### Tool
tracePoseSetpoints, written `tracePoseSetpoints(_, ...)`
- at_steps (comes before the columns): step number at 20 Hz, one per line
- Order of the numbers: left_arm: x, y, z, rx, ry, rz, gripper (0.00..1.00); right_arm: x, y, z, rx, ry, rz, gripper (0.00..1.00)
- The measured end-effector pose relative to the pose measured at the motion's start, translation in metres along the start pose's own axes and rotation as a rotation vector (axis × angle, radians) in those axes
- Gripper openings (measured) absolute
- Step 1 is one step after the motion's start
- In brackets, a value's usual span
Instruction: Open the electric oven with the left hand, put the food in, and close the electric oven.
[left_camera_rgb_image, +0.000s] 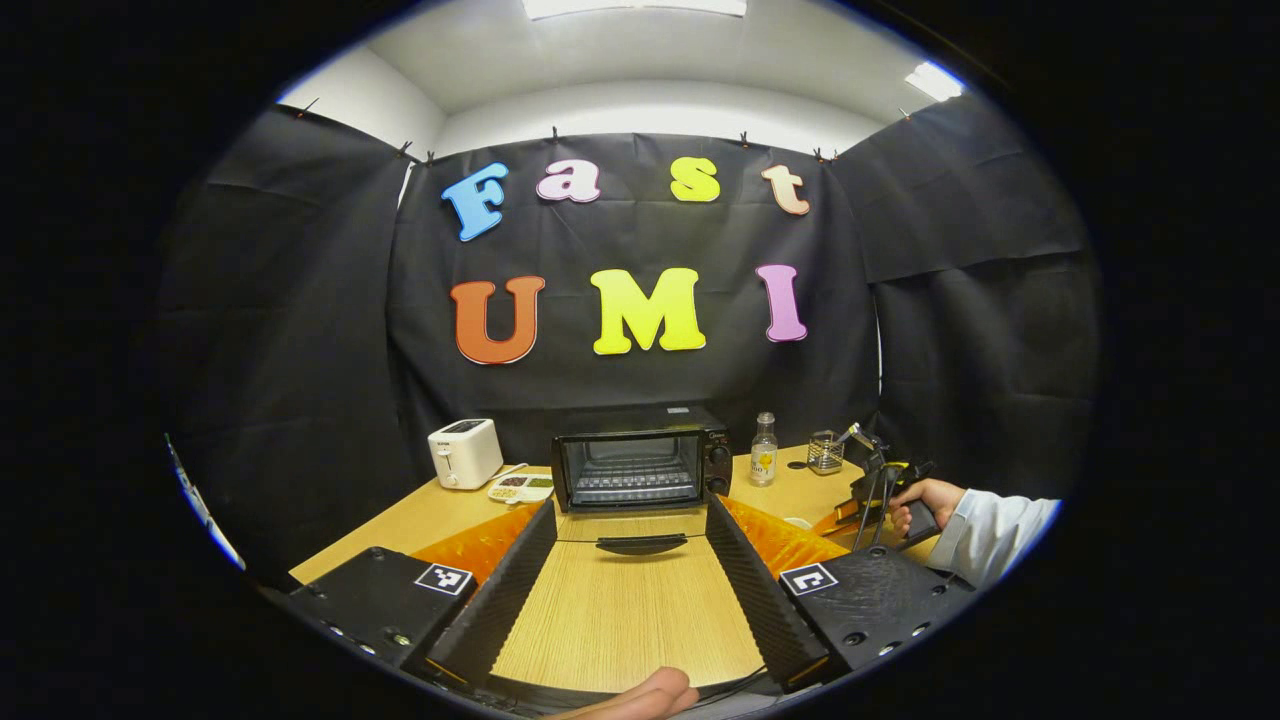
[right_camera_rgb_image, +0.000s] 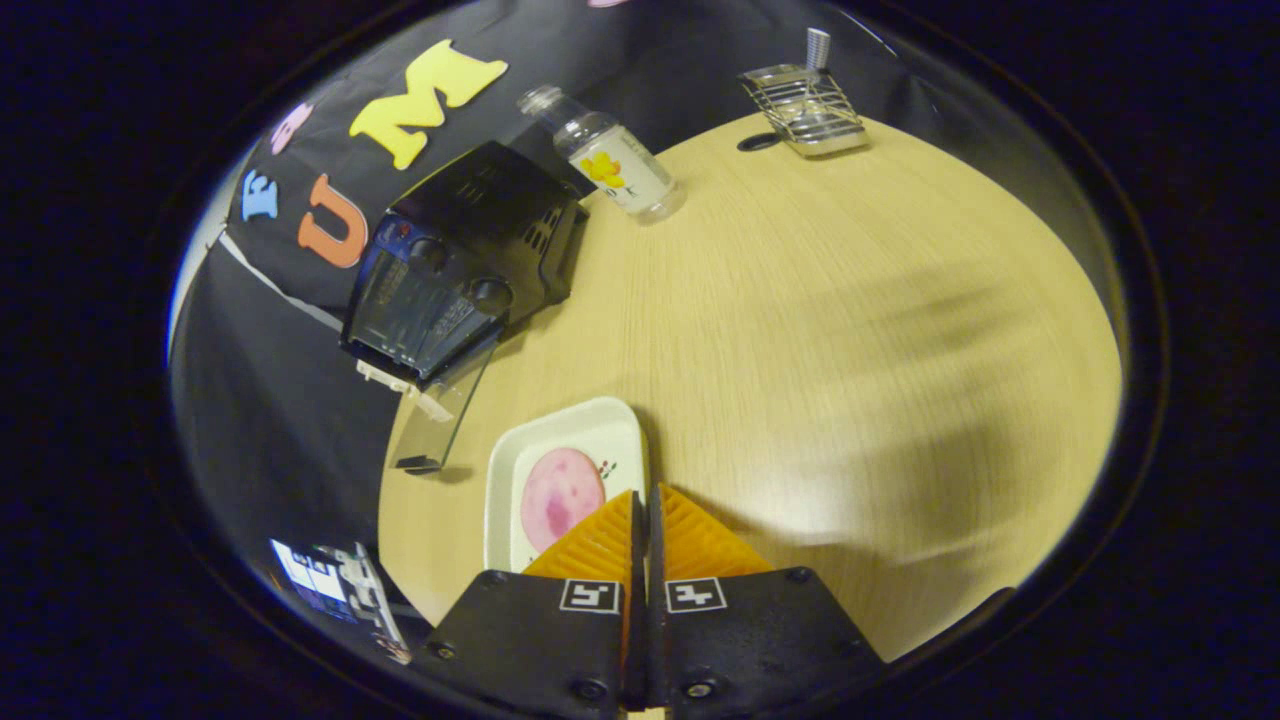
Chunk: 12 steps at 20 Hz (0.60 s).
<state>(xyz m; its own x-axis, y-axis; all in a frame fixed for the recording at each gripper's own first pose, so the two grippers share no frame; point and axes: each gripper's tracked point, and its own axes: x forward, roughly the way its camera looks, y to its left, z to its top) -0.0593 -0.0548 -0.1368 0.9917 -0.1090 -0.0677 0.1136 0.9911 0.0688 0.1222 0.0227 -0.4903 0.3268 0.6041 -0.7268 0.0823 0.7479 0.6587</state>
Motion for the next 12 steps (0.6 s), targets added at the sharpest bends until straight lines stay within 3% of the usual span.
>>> tracePoseSetpoints(1, 0.000, 0.001, 0.002, 0.003, -0.004, 0.002, 0.85, -0.001, 0.000, -0.002, 0.034, 0.006, 0.026, 0.04)
tracePoseSetpoints(2, -0.001, 0.002, 0.002, 0.001, -0.009, 0.001, 0.95, -0.002, 0.000, -0.005, 0.068, 0.014, 0.052, 0.04)
tracePoseSetpoints(6, -0.005, 0.004, 0.003, -0.017, -0.014, -0.001, 0.95, -0.005, 0.004, -0.010, 0.165, 0.019, 0.145, 0.04)
tracePoseSetpoints(12, -0.010, 0.017, 0.003, -0.021, -0.036, 0.017, 0.95, -0.038, 0.017, -0.007, 0.133, -0.045, 0.159, 0.04)
